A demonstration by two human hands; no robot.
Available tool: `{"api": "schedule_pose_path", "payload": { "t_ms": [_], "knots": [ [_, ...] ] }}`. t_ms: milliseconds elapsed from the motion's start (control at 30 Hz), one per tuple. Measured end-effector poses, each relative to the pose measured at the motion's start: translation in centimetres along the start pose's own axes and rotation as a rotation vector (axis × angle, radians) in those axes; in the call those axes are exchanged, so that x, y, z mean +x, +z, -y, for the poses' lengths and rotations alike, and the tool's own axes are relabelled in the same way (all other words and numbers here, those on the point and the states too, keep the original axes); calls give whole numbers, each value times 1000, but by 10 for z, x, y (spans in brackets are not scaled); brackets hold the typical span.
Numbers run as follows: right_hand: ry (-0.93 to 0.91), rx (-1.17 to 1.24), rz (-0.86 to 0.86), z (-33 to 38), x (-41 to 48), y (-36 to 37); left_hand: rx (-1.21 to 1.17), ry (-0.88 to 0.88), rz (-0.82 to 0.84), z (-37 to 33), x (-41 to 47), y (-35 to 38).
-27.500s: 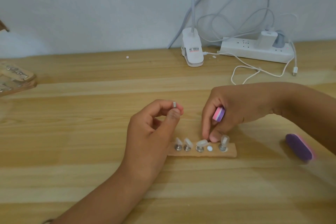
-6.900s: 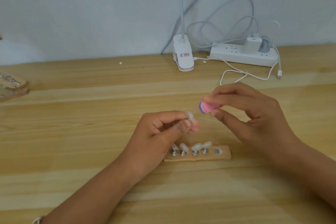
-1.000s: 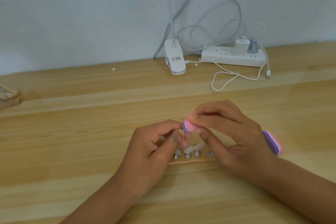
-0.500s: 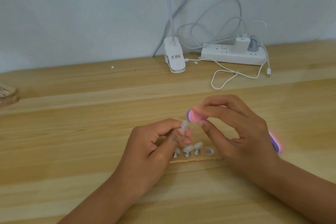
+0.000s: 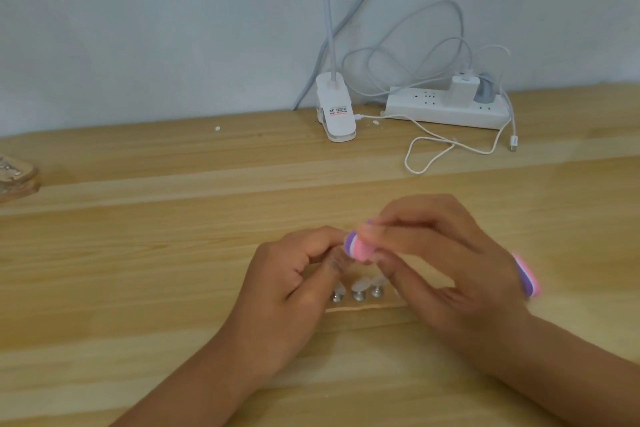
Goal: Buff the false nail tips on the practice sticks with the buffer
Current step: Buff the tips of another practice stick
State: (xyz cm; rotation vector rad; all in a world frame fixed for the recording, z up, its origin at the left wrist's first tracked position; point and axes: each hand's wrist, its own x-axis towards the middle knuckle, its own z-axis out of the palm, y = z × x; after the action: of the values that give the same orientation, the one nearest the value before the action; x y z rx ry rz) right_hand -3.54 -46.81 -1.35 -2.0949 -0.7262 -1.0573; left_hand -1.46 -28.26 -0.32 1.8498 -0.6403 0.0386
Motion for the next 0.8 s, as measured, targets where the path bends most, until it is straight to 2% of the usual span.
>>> {"api": "schedule_pose_path", "payload": {
  "t_ms": [67, 167, 333, 467, 533, 600, 733, 800],
  "knots": [
    [-19, -20, 27, -2, -1, 2, 14, 8, -1, 1, 0, 0],
    [53, -59, -18, -8, 1, -1, -21, -44, -12, 3, -1, 0],
    [-53, -42, 52, 2, -3, 6, 6, -10, 11, 2, -2, 0],
    [43, -80, -5, -9, 1, -1, -11, -59, 1, 3, -2, 0],
    [-10, -53, -5, -2, -1, 2, -8, -24, 9, 3, -2, 0],
    [-69, -52, 72, 2, -4, 7, 14, 11, 12, 4, -2, 1],
    [4, -66, 54, -7, 0, 1, -3, -8, -44, 4, 0, 2],
    [-32, -47, 79, -3, -1, 2, 0, 18, -42, 3, 0, 2]
  ]
}}
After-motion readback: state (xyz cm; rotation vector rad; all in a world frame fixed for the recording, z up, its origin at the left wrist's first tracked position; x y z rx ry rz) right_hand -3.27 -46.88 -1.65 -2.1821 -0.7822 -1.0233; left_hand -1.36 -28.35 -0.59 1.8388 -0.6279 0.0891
